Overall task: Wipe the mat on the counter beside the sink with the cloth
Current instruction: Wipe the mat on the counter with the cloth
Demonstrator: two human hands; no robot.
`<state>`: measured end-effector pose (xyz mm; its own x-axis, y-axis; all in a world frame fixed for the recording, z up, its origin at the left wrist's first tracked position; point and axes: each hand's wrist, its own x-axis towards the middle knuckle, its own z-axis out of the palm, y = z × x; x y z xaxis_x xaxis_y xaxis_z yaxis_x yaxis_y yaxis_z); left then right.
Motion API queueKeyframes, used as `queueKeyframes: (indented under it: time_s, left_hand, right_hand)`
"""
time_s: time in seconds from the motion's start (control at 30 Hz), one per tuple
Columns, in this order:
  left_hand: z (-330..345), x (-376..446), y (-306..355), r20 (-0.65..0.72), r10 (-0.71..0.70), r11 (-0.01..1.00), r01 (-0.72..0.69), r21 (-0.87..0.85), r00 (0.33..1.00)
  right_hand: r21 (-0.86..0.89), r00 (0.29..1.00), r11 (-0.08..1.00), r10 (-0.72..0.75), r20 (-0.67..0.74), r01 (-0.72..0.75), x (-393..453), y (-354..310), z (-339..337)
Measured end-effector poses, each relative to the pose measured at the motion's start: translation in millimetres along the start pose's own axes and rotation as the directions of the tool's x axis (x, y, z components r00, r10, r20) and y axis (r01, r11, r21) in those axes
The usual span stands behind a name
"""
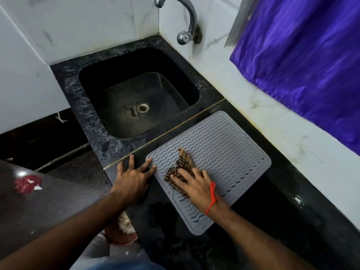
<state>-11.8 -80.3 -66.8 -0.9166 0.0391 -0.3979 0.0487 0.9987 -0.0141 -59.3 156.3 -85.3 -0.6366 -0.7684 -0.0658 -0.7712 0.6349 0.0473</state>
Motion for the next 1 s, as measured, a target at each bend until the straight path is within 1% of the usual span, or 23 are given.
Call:
queueKeyframes:
  time_s: [0.1, 0.17, 0.2, 0.27, 0.33, 0.4, 0.43, 0.5, 0.57, 0.67, 0.77, 0.87, 0.93, 1.0]
  left_hand:
    - [1.0, 0.5, -1.2, 0.002, 0.006, 1.000, -0.006, -0.001, 1.000]
    - [2.4, 0.7, -1.0, -0.007, 0.008, 1.000, -0.008, -0.004, 1.000]
    - [3.6, 0.5, -1.5, -0.011, 0.006, 1.000, -0.006, -0.003, 1.000]
    - [4.8, 0.6, 0.1, -0.017, 0.000, 1.000, 0.000, 0.003, 1.000]
    - [6.0, 0.4, 1.6, -0.017, -0.003, 1.000, 0.003, 0.001, 1.000]
    - [6.2, 0.2, 2.7, -0.015, -0.014, 1.000, 0.014, -0.013, 1.000]
    - [5.5, 0.3, 2.6, -0.015, -0.020, 1.000, 0.020, -0.019, 1.000]
    - [4.6, 1.1, 2.8, -0.018, -0.021, 1.000, 0.021, -0.020, 1.000]
    - [3.7, 1.2, 3.5, -0.016, -0.024, 0.999, 0.023, -0.034, 1.000]
    - [3.9, 1.3, 2.3, -0.006, -0.018, 0.998, 0.018, -0.058, 1.000]
    - [5.0, 0.9, 0.1, -0.004, -0.010, 0.999, 0.010, -0.050, 1.000]
    - [6.0, 0.2, -0.2, 0.000, 0.000, 1.000, 0.000, -0.030, 1.000]
    - [5.4, 0.9, -1.2, 0.001, -0.001, 1.000, 0.001, -0.023, 1.000]
    - [5.2, 1.1, -1.7, 0.000, 0.007, 1.000, -0.007, -0.014, 1.000]
  right_hand:
    - [-0.056, 0.999, 0.998, 0.013, 0.032, -0.011, -7.9, 42.5, 3.6]
    - [-0.123, 0.991, 0.990, 0.085, 0.100, -0.073, -8.8, 87.5, 3.1]
    - [-0.159, 0.980, 0.979, 0.153, 0.127, -0.132, -9.3, 113.8, 2.7]
    - [-0.198, 0.924, 0.932, 0.338, 0.181, -0.303, -13.9, 167.9, -2.7]
    - [-0.204, 0.832, 0.852, 0.518, 0.199, -0.482, -20.6, 209.2, -3.7]
    - [-0.150, 0.758, 0.782, 0.623, 0.190, -0.605, -24.1, 226.3, -2.3]
    - [-0.110, 0.740, 0.763, 0.645, 0.190, -0.637, -22.4, 225.7, -2.3]
    - [-0.056, 0.717, 0.737, 0.670, 0.192, -0.673, -16.0, 212.7, -0.1]
    - [0.011, 0.724, 0.734, 0.667, 0.177, -0.679, -9.5, 185.6, 0.0]
    - [0.127, 0.756, 0.746, 0.638, 0.146, -0.654, -6.0, 117.5, 0.1]
    - [0.207, 0.779, 0.751, 0.608, 0.153, -0.627, -5.7, 35.3, -1.8]
    - [0.280, 0.825, 0.779, 0.554, 0.113, -0.561, -12.4, -33.3, 0.0]
    - [0.323, 0.859, 0.800, 0.504, 0.095, -0.505, -18.0, -65.7, 3.6]
    - [0.340, 0.881, 0.817, 0.464, 0.091, -0.465, -25.0, -84.1, 2.2]
